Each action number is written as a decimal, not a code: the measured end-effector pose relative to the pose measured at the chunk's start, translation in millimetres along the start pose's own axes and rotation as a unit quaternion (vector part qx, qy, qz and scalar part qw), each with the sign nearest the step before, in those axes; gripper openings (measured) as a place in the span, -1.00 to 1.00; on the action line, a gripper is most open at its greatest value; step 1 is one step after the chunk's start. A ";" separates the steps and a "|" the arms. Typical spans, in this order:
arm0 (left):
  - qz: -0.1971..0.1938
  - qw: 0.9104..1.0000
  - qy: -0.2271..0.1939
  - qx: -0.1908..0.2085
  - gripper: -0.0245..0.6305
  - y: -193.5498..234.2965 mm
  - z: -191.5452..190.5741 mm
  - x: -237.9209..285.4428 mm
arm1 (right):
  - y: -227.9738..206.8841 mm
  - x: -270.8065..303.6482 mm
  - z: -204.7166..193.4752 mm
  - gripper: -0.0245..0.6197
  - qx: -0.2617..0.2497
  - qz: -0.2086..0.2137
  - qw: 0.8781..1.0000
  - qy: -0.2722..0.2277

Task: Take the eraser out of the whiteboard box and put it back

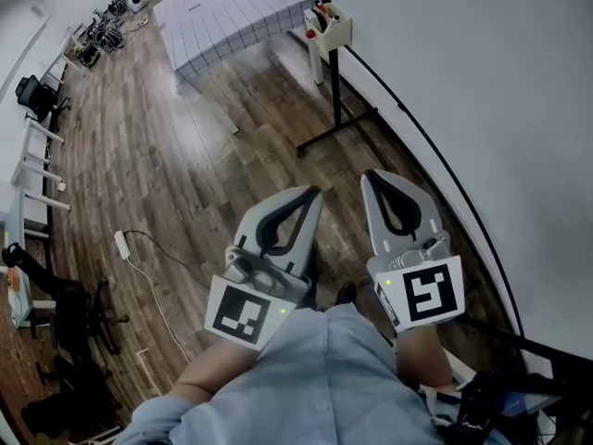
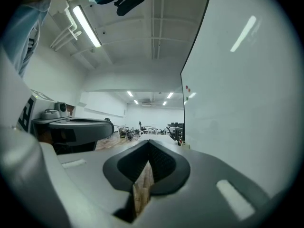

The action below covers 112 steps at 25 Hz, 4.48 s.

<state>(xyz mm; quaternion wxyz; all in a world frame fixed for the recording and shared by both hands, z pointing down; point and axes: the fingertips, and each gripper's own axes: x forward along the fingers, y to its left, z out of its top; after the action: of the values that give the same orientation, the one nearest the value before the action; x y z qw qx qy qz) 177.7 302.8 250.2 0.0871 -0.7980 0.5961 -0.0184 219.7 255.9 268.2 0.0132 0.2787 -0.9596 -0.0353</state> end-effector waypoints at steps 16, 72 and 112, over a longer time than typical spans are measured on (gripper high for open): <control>-0.021 0.999 -0.020 -0.027 -0.93 152.0 -43.4 84.6 | -46.8 165.9 -14.9 -0.92 -0.008 -0.031 0.999 0.025; -0.089 0.994 -0.034 -0.054 -0.93 384.1 -84.6 362.0 | -215.4 474.2 -36.1 -0.86 -0.038 -0.066 0.991 0.114; -0.218 0.962 -0.019 -0.167 -0.93 448.3 -147.4 441.2 | -244.6 537.9 -150.0 -0.54 -0.113 -0.087 0.871 0.470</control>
<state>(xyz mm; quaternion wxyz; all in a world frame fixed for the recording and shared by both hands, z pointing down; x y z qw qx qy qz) -139.6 -258.6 290.2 -0.0418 -0.9119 0.4008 0.0781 -97.1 -247.4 402.4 0.4911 0.3412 -0.8014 -0.0093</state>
